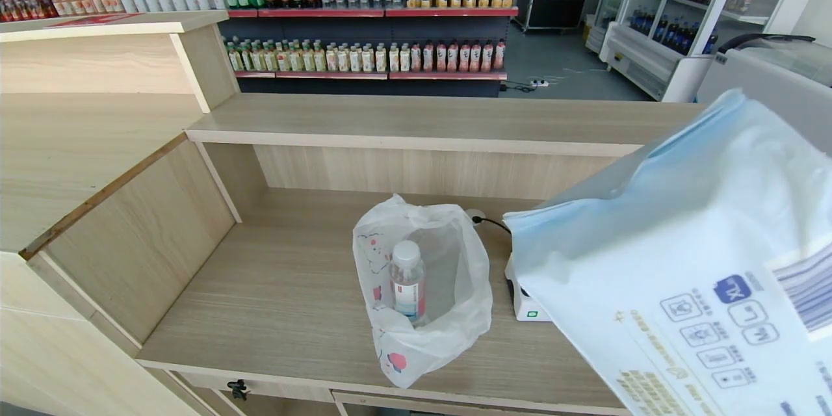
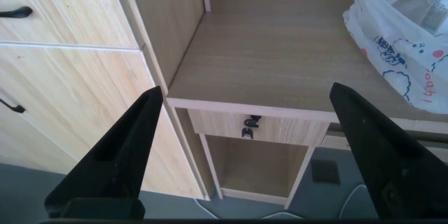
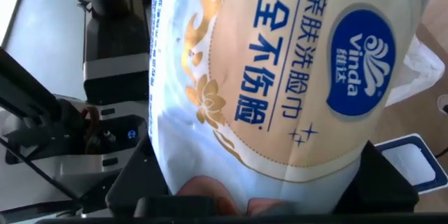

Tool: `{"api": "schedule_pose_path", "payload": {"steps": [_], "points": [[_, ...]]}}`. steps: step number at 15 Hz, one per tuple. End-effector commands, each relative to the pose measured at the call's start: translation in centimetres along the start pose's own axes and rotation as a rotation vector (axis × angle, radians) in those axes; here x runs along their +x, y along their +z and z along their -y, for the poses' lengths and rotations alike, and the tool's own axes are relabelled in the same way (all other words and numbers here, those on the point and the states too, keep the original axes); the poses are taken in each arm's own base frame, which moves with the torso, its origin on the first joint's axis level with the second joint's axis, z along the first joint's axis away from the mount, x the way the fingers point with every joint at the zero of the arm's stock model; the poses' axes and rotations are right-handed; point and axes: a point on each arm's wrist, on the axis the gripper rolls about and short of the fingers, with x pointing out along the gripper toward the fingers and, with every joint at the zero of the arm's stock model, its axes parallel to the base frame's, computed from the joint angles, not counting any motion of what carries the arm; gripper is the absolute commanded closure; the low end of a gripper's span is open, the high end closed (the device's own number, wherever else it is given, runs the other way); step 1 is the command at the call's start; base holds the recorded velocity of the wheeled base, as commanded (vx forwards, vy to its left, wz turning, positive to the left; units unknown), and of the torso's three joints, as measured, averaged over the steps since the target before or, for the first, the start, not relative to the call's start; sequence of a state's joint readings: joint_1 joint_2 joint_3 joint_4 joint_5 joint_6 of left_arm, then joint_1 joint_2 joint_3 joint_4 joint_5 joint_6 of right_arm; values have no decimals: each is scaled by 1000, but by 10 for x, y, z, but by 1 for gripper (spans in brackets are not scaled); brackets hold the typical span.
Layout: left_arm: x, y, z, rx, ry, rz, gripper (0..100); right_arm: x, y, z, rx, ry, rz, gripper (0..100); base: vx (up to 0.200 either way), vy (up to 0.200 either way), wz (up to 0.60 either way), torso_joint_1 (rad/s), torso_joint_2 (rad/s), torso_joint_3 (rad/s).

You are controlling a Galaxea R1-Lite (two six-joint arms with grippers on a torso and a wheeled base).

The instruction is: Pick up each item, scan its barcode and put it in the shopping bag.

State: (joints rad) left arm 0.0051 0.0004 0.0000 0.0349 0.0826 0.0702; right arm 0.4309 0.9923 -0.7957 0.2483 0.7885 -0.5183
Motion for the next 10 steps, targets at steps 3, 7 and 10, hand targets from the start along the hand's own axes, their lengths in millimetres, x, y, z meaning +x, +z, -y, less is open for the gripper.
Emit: {"api": "schedule_pose_path", "payload": {"steps": [3,7,10], "points": [[0,0,0,0,0,0,0,1,14,1,-17,19,29,100,0,0,0,0,0,0],[0,0,0,0,0,0,0,9,18,0,-32,51,17,100,0,0,0,0,0,0],[0,0,0,0,0,0,0,10,16,0,-27,54,10,100,0,0,0,0,0,0]]}}
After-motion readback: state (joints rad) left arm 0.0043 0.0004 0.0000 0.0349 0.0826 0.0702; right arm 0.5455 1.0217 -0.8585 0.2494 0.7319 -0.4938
